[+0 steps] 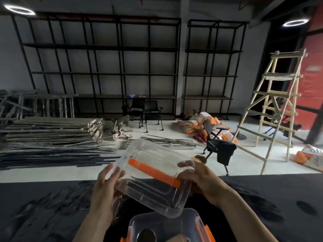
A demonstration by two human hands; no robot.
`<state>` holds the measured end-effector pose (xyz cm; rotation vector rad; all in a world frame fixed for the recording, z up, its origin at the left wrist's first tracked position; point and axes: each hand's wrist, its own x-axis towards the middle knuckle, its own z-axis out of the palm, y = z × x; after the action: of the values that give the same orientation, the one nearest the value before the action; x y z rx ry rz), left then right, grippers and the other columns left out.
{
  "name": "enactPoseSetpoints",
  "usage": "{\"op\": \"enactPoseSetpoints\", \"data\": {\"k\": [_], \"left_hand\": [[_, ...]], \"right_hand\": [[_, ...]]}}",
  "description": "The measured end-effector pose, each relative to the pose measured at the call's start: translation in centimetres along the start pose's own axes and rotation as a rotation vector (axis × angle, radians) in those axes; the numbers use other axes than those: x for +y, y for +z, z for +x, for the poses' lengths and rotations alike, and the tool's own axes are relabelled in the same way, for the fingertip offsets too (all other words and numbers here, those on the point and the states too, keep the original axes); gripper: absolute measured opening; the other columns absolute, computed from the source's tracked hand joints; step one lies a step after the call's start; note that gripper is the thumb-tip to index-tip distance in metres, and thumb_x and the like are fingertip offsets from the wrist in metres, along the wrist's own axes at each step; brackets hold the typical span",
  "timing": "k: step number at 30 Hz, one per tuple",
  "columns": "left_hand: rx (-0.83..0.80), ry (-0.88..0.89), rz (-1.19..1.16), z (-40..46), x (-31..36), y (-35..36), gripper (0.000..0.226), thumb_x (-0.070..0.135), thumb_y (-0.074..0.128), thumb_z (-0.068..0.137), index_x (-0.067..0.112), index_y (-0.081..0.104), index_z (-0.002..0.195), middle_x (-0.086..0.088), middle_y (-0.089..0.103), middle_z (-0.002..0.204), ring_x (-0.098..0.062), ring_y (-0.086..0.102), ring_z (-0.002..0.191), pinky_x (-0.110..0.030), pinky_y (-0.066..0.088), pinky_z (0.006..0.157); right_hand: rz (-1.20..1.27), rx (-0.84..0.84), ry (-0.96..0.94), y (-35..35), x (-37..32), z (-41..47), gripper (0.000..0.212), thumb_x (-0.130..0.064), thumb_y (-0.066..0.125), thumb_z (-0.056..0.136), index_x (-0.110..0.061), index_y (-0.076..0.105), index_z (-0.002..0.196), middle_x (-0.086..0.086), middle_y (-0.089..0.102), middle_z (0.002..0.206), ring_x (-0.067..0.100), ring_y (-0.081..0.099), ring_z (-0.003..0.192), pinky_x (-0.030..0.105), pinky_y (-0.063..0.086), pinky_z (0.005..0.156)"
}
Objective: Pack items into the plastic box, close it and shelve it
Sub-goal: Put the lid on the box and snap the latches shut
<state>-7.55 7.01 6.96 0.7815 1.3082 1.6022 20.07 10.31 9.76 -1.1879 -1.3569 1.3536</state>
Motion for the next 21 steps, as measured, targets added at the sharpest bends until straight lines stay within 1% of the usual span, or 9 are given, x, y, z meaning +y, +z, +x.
{"op": "enactPoseSetpoints", "data": {"k": [3, 5, 8, 10, 12, 15, 17, 19, 21], "left_hand": [[-0.036, 0.109, 0.112, 0.1, -0.5, 0.3, 0.026, 0.01, 0.066, 0.094, 0.032, 0.072, 0.107, -0.002, 0.08, 0.079, -0.018, 0.066, 0.066, -0.032, 0.052, 0.066], [-0.088, 0.197, 0.171, -0.3, -0.7, 1.0, 0.024, 0.009, 0.064, 0.095, 0.03, 0.073, 0.102, -0.004, 0.08, 0.082, -0.016, 0.068, 0.066, -0.026, 0.053, 0.062], [-0.134, 0.314, 0.176, -0.9, -0.8, 1.8, 0.016, 0.014, 0.062, 0.096, 0.025, 0.07, 0.104, 0.0, 0.08, 0.088, -0.015, 0.072, 0.073, -0.025, 0.056, 0.062], [-0.108, 0.388, 0.138, -1.2, -1.0, 2.2, 0.01, 0.019, 0.062, 0.096, 0.024, 0.067, 0.103, 0.002, 0.079, 0.09, -0.011, 0.072, 0.077, -0.034, 0.055, 0.069], [-0.103, 0.436, 0.115, -1.8, -1.2, 2.7, 0.007, 0.027, 0.063, 0.094, 0.029, 0.067, 0.099, 0.0, 0.078, 0.093, -0.009, 0.073, 0.081, -0.035, 0.056, 0.072], [-0.127, 0.473, 0.107, -2.4, -1.5, 3.1, 0.005, 0.032, 0.067, 0.091, 0.03, 0.067, 0.095, -0.006, 0.075, 0.094, -0.015, 0.069, 0.083, -0.033, 0.054, 0.073], [-0.128, 0.467, 0.069, -2.3, -1.7, 2.7, 0.007, 0.03, 0.069, 0.09, 0.029, 0.066, 0.096, -0.009, 0.072, 0.099, -0.022, 0.063, 0.084, -0.041, 0.05, 0.076], [-0.146, 0.456, 0.037, -2.3, -1.7, 2.0, 0.012, 0.032, 0.066, 0.09, 0.029, 0.065, 0.101, -0.01, 0.072, 0.108, -0.032, 0.065, 0.097, -0.047, 0.052, 0.087], [-0.206, 0.453, 0.042, -2.4, -1.6, 1.5, 0.018, 0.034, 0.064, 0.091, 0.026, 0.063, 0.107, -0.002, 0.073, 0.117, -0.023, 0.067, 0.111, -0.048, 0.049, 0.102]], "right_hand": [[0.045, 0.136, -0.108, -1.2, 0.5, 0.0, 0.03, -0.004, 0.074, 0.085, -0.007, 0.068, 0.114, 0.014, 0.079, 0.095, 0.031, 0.07, 0.08, 0.048, 0.049, 0.071], [0.145, 0.278, -0.137, -1.3, 1.1, 0.1, 0.027, -0.008, 0.075, 0.085, -0.005, 0.069, 0.112, 0.013, 0.08, 0.092, 0.024, 0.072, 0.074, 0.042, 0.055, 0.069], [0.266, 0.362, -0.137, -1.6, 2.3, -0.1, 0.023, -0.034, 0.071, 0.09, -0.015, 0.077, 0.101, 0.01, 0.079, 0.101, 0.021, 0.075, 0.09, 0.047, 0.057, 0.084], [0.349, 0.294, -0.095, -1.6, 3.2, -0.3, 0.034, -0.046, 0.059, 0.093, -0.021, 0.08, 0.104, 0.009, 0.076, 0.115, 0.025, 0.069, 0.111, 0.053, 0.049, 0.1], [0.522, 0.243, -0.002, -1.6, 4.1, -0.2, 0.044, -0.043, 0.047, 0.097, -0.015, 0.077, 0.112, 0.021, 0.07, 0.122, 0.035, 0.064, 0.112, 0.059, 0.044, 0.105], [0.651, 0.211, 0.087, -2.0, 4.4, -0.2, 0.056, -0.04, 0.037, 0.092, -0.008, 0.071, 0.123, 0.024, 0.068, 0.112, 0.037, 0.062, 0.097, 0.049, 0.045, 0.09], [0.69, 0.163, 0.121, -2.5, 4.5, -0.2, 0.061, -0.041, 0.035, 0.088, -0.006, 0.068, 0.126, 0.026, 0.067, 0.115, 0.04, 0.059, 0.105, 0.049, 0.044, 0.096], [0.739, 0.124, 0.155, -3.0, 4.5, -0.3, 0.065, -0.048, 0.037, 0.092, 0.0, 0.063, 0.128, 0.037, 0.063, 0.124, 0.05, 0.059, 0.114, 0.058, 0.048, 0.102], [0.699, 0.076, 0.195, -3.2, 4.3, -0.2, 0.074, -0.063, 0.046, 0.093, 0.002, 0.064, 0.124, 0.039, 0.064, 0.123, 0.05, 0.065, 0.109, 0.056, 0.055, 0.094]]}}
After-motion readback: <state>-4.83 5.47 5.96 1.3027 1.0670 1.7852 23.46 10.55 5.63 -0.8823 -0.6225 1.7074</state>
